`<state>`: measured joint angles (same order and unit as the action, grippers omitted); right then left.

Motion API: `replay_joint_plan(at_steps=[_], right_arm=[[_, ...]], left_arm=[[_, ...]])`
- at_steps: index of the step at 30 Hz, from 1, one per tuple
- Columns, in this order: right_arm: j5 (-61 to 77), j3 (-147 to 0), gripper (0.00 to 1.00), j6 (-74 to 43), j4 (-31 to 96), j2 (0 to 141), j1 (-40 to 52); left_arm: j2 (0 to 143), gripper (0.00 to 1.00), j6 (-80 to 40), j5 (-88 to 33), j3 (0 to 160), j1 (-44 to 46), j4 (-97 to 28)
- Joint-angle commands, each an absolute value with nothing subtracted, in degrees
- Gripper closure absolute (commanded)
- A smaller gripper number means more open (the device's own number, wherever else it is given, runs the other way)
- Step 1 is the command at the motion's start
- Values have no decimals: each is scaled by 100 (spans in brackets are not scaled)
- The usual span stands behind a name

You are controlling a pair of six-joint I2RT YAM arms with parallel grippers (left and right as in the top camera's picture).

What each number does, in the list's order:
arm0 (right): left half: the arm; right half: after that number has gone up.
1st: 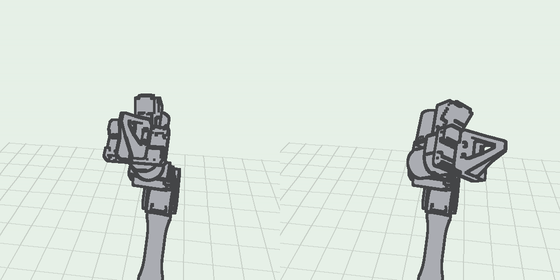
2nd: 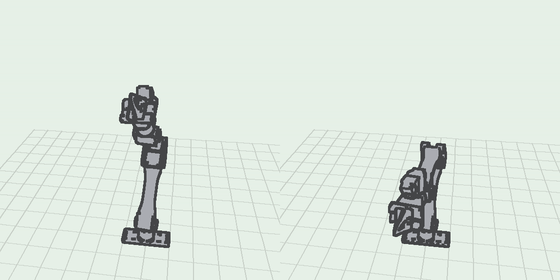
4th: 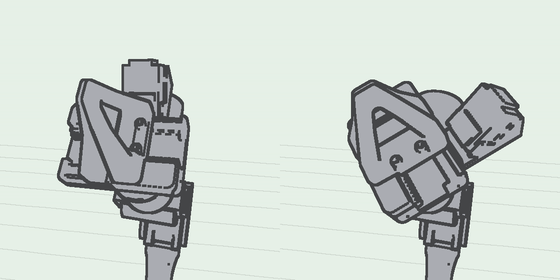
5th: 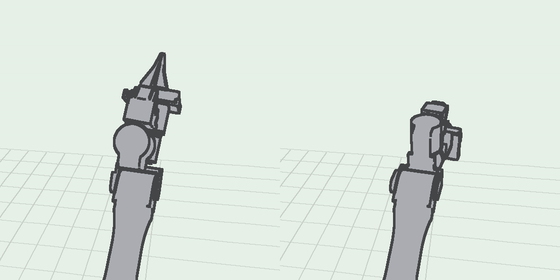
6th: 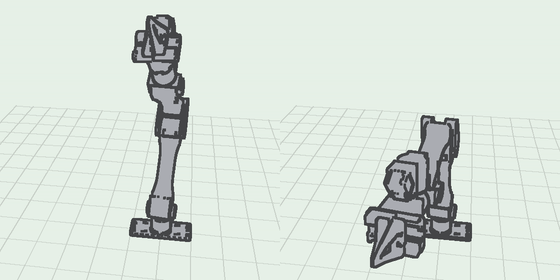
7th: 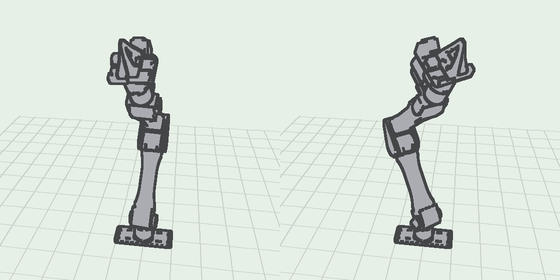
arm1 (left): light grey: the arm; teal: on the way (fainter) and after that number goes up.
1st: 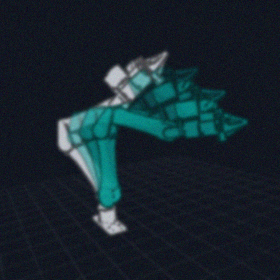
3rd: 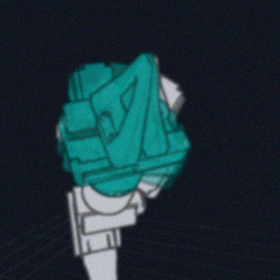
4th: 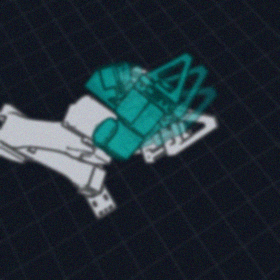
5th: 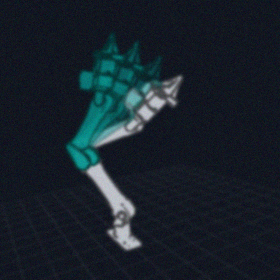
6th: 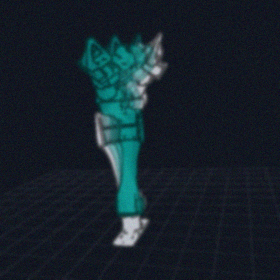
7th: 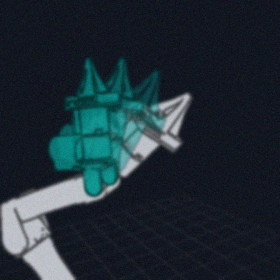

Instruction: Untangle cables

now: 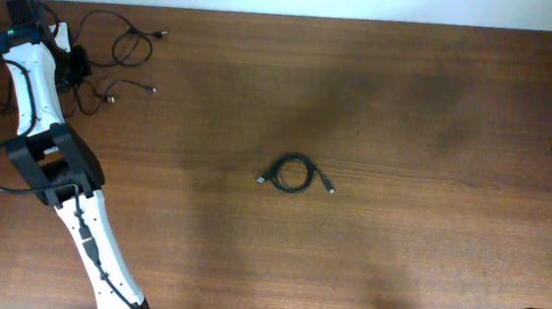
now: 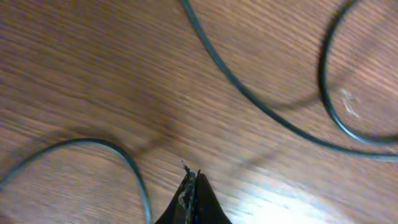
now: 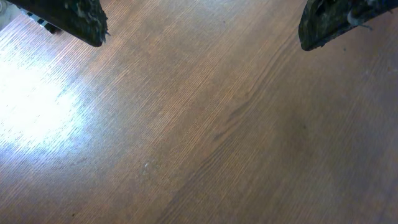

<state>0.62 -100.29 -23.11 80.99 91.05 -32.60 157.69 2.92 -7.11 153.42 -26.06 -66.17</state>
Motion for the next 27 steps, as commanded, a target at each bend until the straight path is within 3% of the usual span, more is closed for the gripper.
replay_joint_plan(at_steps=[1, 18, 27], right_arm=[[-30, -10132, 2, -2279, 8117, 9113, -3264], [-30, -10132, 1, -2279, 8117, 9113, -3264], [-30, -10132, 2, -2279, 8117, 9113, -3264]], left_arm=[[15600, 100, 489, -1076, 15292, -2637, -6851], [15596, 100, 484, -1269, 15391, -2635, -7312], [15388, 100, -685, -1278, 17415, -2641, -7937]])
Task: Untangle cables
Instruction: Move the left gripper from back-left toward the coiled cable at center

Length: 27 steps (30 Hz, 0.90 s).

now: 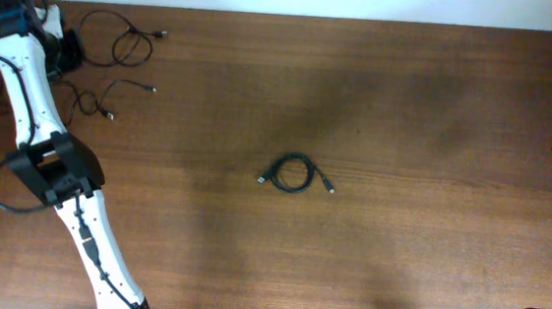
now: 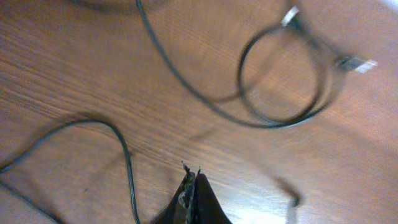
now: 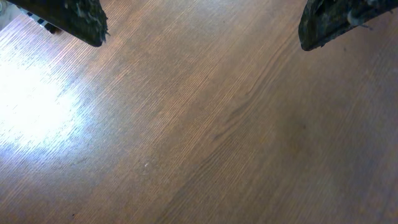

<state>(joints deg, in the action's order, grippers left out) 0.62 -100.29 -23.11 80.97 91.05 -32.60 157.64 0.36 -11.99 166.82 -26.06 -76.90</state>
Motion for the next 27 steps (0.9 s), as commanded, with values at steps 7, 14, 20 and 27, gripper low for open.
replay_joint_plan(at_steps=[7, 14, 20, 27], right_arm=[[-30, -10132, 2, -2279, 8117, 9113, -3264], [-30, -10132, 2, -2279, 8117, 9113, -3264], [-30, -10132, 2, -2279, 8117, 9113, -3264], [-30, -10132, 2, -2279, 8117, 9113, -3264]], left_arm=[[15028, 7, -836, -5435, 17989, -2517, -8320], [15030, 4, 314, -5583, 17950, -1527, -9378], [15032, 1, 311, -3688, 17823, -279, -9673], [15041, 1, 311, -2469, 17133, 1063, -9673]])
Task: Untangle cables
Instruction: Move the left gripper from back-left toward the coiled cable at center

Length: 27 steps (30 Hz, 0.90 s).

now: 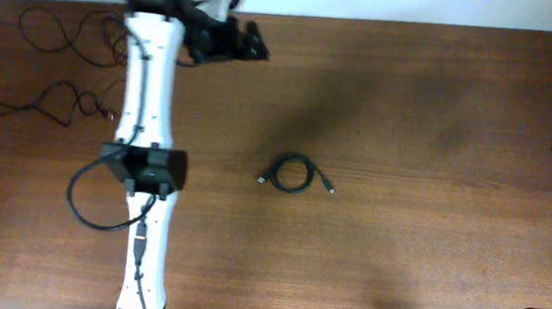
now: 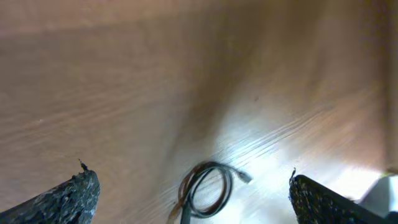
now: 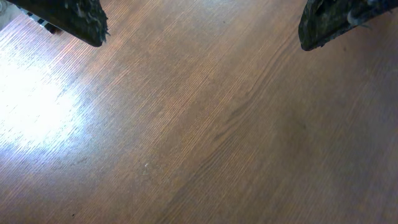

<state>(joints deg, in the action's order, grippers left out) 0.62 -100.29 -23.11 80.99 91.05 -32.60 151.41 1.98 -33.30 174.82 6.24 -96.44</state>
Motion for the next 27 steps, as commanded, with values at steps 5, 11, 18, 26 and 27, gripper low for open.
replay_joint_plan(at_steps=[5, 11, 18, 26, 27], right_arm=[[-30, -10132, 2, -2279, 8117, 9113, -3264], [-30, -10132, 2, -2279, 8117, 9113, -3264], [-30, -10132, 2, -2279, 8117, 9113, -3264], [-30, -10132, 2, -2279, 8117, 9113, -3264], [-30, -10132, 2, -2279, 8117, 9113, -3264]], left_arm=[[14962, 1, 305, -2456, 16986, 1564, -9675], [14339, 1, 263, -2414, 16931, 1581, -9675], [13089, 1, 266, -1538, 14654, 1879, -9675], [11493, 1, 213, -1470, 11356, 1925, -8807], [11362, 1, 174, -1468, 11019, 1925, -8582]])
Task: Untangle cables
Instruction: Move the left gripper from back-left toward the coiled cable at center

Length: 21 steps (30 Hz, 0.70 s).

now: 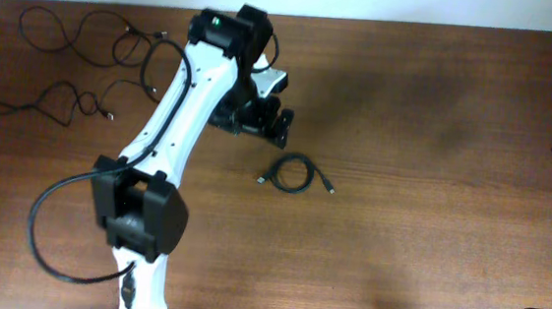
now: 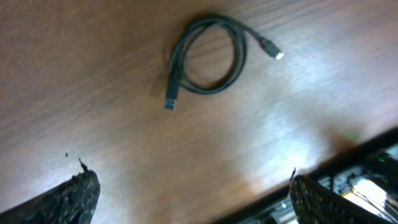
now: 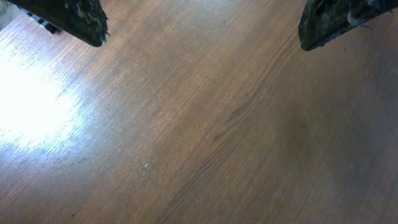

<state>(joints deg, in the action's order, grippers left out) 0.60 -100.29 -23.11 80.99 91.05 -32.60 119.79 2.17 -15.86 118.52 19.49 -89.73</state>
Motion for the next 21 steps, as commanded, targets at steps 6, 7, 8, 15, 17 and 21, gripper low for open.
replay_joint_plan(at_steps=[6, 7, 8, 15, 17, 21], right_arm=[[-25, -10132, 2, -2281, 8097, 9113, -3264], [-27, -10132, 2, -2281, 8007, 9113, -3264], [-34, -10132, 2, -2276, 7898, 9113, -3264], [395, -10132, 2, -2703, 7478, 9113, -3264], [1509, -10132, 2, -2773, 7599, 9113, -3264], [3164, -10119, 1, -2263, 7935, 9124, -3197]], left_arm=[[11183, 1, 172, -1452, 9692, 1918, -7548], [11185, 1, 134, -1452, 9605, 1918, -7450], [11185, 1, 128, -1452, 9544, 1918, -7378], [11185, 1, 130, -1369, 9452, 1922, -7072], [11185, 1, 130, -1372, 9452, 1925, -6991], [11185, 1, 130, -1723, 9441, 1925, -6978]])
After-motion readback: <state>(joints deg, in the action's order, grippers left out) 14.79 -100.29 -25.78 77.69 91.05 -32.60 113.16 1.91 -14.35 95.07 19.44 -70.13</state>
